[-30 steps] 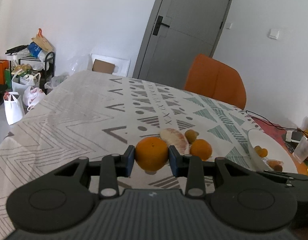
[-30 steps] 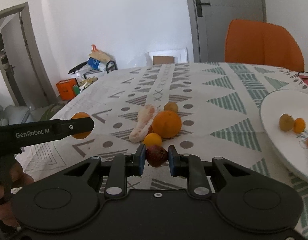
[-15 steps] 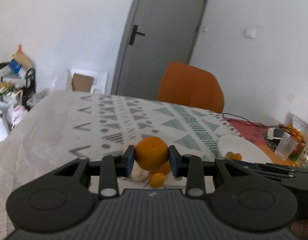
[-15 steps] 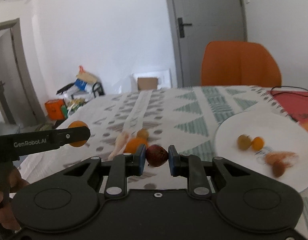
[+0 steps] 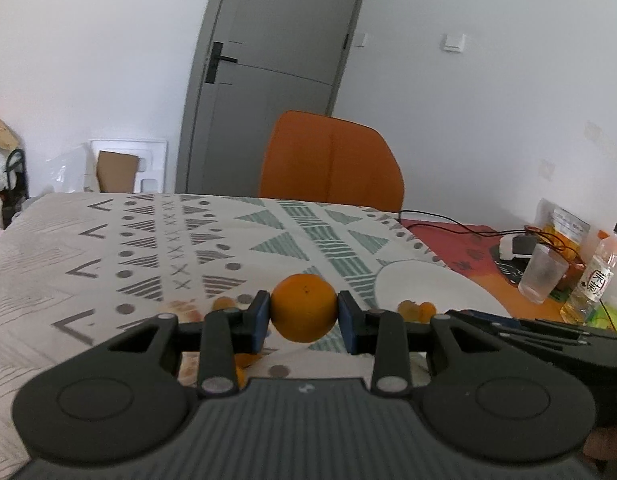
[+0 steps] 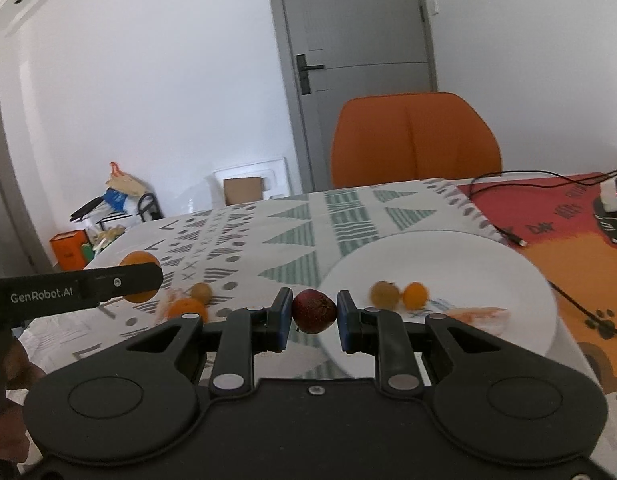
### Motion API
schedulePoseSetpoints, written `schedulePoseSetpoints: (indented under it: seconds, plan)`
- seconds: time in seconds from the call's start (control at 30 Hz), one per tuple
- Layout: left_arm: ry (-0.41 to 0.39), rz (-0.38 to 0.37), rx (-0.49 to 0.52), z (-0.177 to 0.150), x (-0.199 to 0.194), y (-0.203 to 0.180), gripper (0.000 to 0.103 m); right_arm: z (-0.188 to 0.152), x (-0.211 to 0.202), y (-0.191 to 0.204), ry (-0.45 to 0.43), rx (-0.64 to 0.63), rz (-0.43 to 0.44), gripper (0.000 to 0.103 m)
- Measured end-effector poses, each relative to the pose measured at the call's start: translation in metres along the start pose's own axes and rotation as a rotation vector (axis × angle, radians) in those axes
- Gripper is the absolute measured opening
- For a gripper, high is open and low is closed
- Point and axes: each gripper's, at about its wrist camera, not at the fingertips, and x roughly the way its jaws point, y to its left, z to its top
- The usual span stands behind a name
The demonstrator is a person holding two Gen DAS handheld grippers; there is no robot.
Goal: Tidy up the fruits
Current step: 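Carry the large orange and dark red plum in both tools over the white plate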
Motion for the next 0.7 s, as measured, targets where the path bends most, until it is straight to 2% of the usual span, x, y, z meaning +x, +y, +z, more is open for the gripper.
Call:
schedulePoseSetpoints:
  seconds: [0.7]
  plan:
    - [0.069, -0.12, 0.061, 0.002, 0.072, -0.049, 0.035, -0.004, 0.021, -0.068, 0.016, 0.111, -0.095, 0.022]
